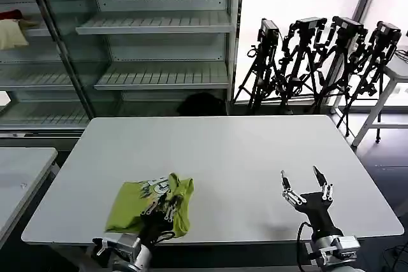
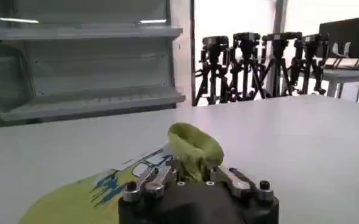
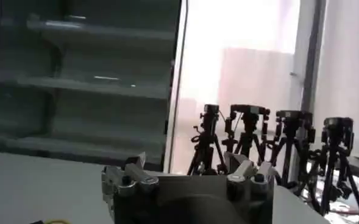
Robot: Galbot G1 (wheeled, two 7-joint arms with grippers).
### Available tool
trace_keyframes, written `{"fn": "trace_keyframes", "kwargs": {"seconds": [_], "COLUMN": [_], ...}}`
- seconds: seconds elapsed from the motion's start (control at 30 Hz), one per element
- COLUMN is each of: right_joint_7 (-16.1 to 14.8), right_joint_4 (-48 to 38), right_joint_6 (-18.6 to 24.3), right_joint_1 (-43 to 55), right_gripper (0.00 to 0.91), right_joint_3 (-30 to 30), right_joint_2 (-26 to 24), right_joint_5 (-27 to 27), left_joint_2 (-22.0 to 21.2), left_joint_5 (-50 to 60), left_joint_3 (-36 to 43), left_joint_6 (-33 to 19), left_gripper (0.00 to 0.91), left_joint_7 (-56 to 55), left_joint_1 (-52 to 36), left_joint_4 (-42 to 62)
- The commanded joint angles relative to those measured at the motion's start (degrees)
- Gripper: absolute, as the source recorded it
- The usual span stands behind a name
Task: Fold and organize the clothes.
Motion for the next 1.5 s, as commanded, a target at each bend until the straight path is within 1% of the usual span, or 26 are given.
{"fn": "trace_keyframes", "kwargs": {"seconds": [0.03, 0.17, 0.27, 0.43, 0.53, 0.6, 0.7, 0.73, 0.8, 0.9, 0.97, 1.13, 1.3, 1.5], "right_joint_7": [0.02, 0.03, 0.09, 0.12, 0.10, 0.08, 0.01, 0.02, -0.14, -0.15, -0.10, 0.05, 0.01, -0.05], "right_joint_4": [-0.06, -0.12, -0.18, -0.03, 0.03, 0.00, 0.04, 0.05, 0.13, 0.27, 0.28, 0.65, 0.66, 0.69], "right_joint_6": [-0.08, -0.23, -0.33, -0.35, -0.13, -0.03, 0.03, 0.03, 0.04, -0.01, -0.07, -0.36, -0.12, -0.10], "right_joint_1": [0.22, 0.38, 0.58, 0.30, -0.05, -0.23, -0.30, -0.29, -0.41, -0.51, -0.41, -0.39, -1.07, -0.79], "right_gripper": [0.907, 0.907, 0.907, 0.907, 0.907, 0.907, 0.907, 0.907, 0.907, 0.907, 0.907, 0.907, 0.907, 0.907], "right_joint_3": [-0.41, -0.57, -0.92, -0.95, -0.46, -0.24, -0.03, -0.01, 0.23, 0.38, 0.36, 0.05, 1.03, 0.45], "right_joint_2": [0.07, 0.21, 0.42, 0.43, 0.12, -0.08, -0.45, -0.43, -0.74, -0.95, -0.94, -0.65, -0.91, -0.58], "right_joint_5": [-0.25, -0.36, -0.61, -0.71, -0.47, -0.38, -0.18, -0.18, -0.12, -0.12, -0.14, -0.40, -0.17, -0.33], "left_joint_2": [-0.05, -0.28, -0.84, -1.06, -0.50, 0.85, 3.07, 3.50, 4.39, 4.52, 4.33, 3.65, 3.24, 2.59], "left_joint_5": [3.12, 6.05, 10.38, 9.25, 6.71, 5.34, -2.69, -4.35, -12.42, -18.13, -21.01, -24.49, -25.73, -25.98], "left_joint_3": [1.95, 3.59, 4.54, 3.15, -2.33, -6.22, -15.77, -17.65, -21.78, -25.81, -26.72, -26.44, -25.76, -25.42], "left_joint_6": [0.30, 0.31, -1.36, -1.90, -1.84, -0.66, 1.00, 1.33, 3.14, 3.76, 5.94, 8.85, 8.10, 7.36], "left_gripper": [0.907, 0.907, 0.907, 0.907, 0.907, 0.907, 0.907, 0.907, 0.907, 0.907, 0.907, 0.907, 0.907, 0.907], "left_joint_7": [-0.54, -0.93, -0.43, -1.47, -2.00, -2.66, -1.72, -1.63, -1.61, -0.72, 0.86, 2.68, 5.14, 6.90], "left_joint_1": [0.00, 1.09, 1.02, 0.47, 1.99, 3.19, 4.99, 5.44, 6.26, 7.25, 7.41, 4.96, 4.43, 3.30], "left_joint_4": [-1.36, -4.97, -6.29, -6.78, -6.92, -6.09, -3.06, -2.69, -0.45, 0.74, 0.37, 2.00, 3.97, 7.59]}}
